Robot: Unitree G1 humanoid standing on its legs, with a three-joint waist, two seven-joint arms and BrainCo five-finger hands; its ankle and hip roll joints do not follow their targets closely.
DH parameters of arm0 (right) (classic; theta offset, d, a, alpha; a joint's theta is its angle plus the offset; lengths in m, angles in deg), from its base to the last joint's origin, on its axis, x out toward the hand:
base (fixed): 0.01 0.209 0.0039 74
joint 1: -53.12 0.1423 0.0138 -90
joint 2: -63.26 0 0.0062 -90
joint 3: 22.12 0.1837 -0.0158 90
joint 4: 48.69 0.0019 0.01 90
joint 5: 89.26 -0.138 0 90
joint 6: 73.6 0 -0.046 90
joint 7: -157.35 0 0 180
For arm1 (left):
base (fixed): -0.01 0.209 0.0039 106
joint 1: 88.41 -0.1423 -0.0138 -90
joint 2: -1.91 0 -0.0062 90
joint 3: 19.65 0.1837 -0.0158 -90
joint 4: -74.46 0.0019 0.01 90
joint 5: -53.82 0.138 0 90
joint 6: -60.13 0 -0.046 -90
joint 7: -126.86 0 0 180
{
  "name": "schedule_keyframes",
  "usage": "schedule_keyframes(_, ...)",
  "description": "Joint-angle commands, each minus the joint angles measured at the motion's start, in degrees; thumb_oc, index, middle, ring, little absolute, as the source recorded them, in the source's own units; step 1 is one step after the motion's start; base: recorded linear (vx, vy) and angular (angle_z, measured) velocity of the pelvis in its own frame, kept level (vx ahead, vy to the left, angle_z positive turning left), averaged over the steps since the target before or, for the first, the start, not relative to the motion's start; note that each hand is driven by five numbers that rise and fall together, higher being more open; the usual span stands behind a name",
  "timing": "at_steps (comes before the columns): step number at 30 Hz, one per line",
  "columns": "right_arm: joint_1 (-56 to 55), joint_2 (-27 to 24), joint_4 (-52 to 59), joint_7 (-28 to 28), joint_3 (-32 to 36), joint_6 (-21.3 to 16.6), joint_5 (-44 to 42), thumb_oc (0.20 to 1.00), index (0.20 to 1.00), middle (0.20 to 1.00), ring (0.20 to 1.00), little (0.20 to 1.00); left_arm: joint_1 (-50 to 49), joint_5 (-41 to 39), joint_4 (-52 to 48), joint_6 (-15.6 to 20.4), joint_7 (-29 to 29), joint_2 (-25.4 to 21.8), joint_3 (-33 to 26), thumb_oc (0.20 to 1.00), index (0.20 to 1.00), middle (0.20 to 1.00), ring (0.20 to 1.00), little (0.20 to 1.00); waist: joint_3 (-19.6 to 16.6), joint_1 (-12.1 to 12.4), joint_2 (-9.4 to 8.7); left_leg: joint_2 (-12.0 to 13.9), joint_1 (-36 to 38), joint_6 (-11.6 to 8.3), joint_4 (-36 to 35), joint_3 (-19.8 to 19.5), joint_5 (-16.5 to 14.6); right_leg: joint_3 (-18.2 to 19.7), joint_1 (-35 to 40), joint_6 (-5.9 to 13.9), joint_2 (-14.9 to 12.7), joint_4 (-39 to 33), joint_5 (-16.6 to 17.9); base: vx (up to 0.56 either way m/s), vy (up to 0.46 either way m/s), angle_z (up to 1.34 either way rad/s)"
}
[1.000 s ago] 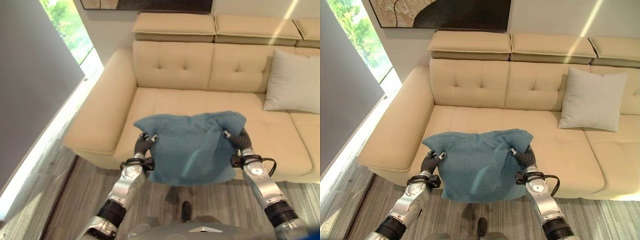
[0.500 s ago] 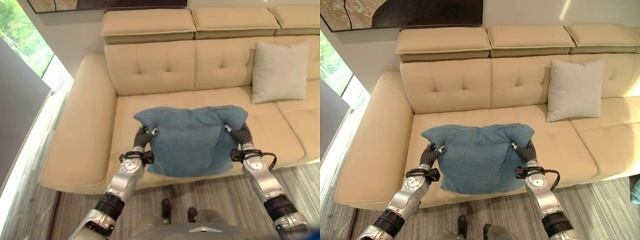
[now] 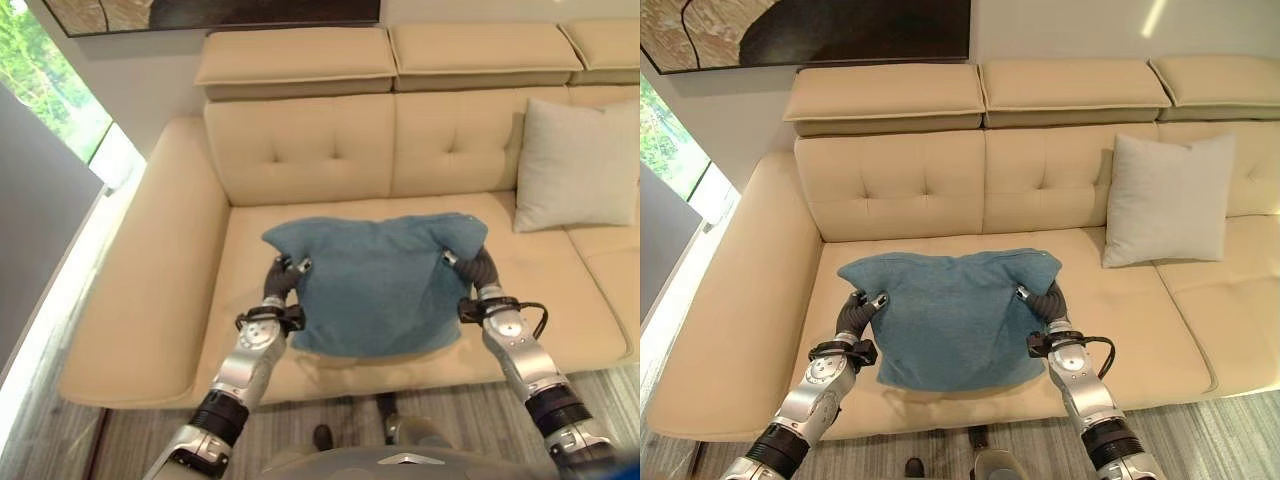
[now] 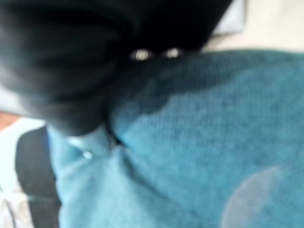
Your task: Pick up all the scattered cushions and arrange them neatly on the sofa.
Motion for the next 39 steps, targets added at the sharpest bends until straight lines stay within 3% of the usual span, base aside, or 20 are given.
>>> schedule_keyframes(1, 3.5, -0.1, 5.7, 0.2, 2.6, -5.6, -1.7, 0.2, 0.2, 0.2, 0.2, 0.2, 5.8, -1.2, -2.2, 4.5, 2.3, 0.4, 1.9, 0.2, 0.2, 0.2, 0.2, 0.2, -3.8, 0.2, -1.7, 2.5, -4.7, -4.33, 8.1, 3.2, 2.1, 0.6, 0.2, 4.2, -0.5, 5.7, -6.3, -0.01, -0.187, 0.85)
schedule_keyframes(5, 2.8, -0.1, 5.2, 0.7, 2.8, -5.3, -1.8, 0.2, 0.2, 0.2, 0.2, 0.2, 6.2, -0.9, -2.3, 4.0, 1.6, 0.6, 1.9, 0.2, 0.2, 0.2, 0.2, 0.2, -3.6, 0.7, -2.51, 2.9, -6.3, -4.0, 7.3, 2.9, 2.2, -0.2, 1.6, 4.22, -0.7, 4.9, -6.9, 0.03, -0.069, 0.24)
schedule_keyframes(9, 2.5, 0.4, 4.8, 1.6, 3.2, -5.3, -2.0, 0.2, 0.2, 0.2, 0.2, 0.2, 6.5, -0.3, -3.1, 4.0, 0.9, 0.3, 2.2, 0.2, 0.2, 0.2, 0.2, 0.2, -3.6, 1.1, -1.85, 2.5, -8.8, -3.62, 3.7, 1.9, 4.1, 0.1, 1.9, 4.79, -1.0, 5.5, -7.8, 0.09, 0.038, 0.19)
schedule_keyframes(23, 7.1, 0.9, 2.4, 1.4, 1.8, -3.9, -1.0, 0.2, 0.2, 0.2, 0.2, 0.2, 8.5, 1.6, -4.9, 3.9, -0.3, -2.7, -0.2, 0.2, 0.2, 0.2, 0.2, 0.2, -5.8, 2.6, -0.8, 0.5, -3.5, -1.19, -1.1, 6.6, 1.4, 4.5, 3.7, 7.4, -3.8, 1.7, -6.4, 0.11, 0.082, -0.26)
schedule_keyframes(35, 26.7, -2.9, -1.8, 5.1, -4.9, -3.4, -1.3, 0.2, 0.2, 0.2, 0.2, 0.2, 26.6, 0.8, -0.9, 6.0, -6.2, -5.1, 1.8, 0.2, 0.2, 0.2, 0.2, 0.2, -5.1, 2.0, 0.82, 1.6, -8.2, -1.94, -2.8, 7.0, 3.0, 5.7, -3.0, 7.79, -2.8, 0.4, -4.8, -0.01, -0.016, -0.05)
schedule_keyframes(39, 39.8, -6.0, -7.4, 7.3, -9.4, -3.6, -3.1, 0.2, 0.2, 0.2, 0.2, 0.2, 39.4, -0.6, 6.4, 7.5, -9.3, -7.2, 4.4, 0.2, 0.2, 0.2, 0.2, 0.2, -4.0, 1.9, 0.83, 2.0, -15.7, -2.62, -2.8, 5.7, 5.2, 5.1, -10.7, 8.0, -2.1, 0.5, -2.8, -0.15, -0.044, -0.06)
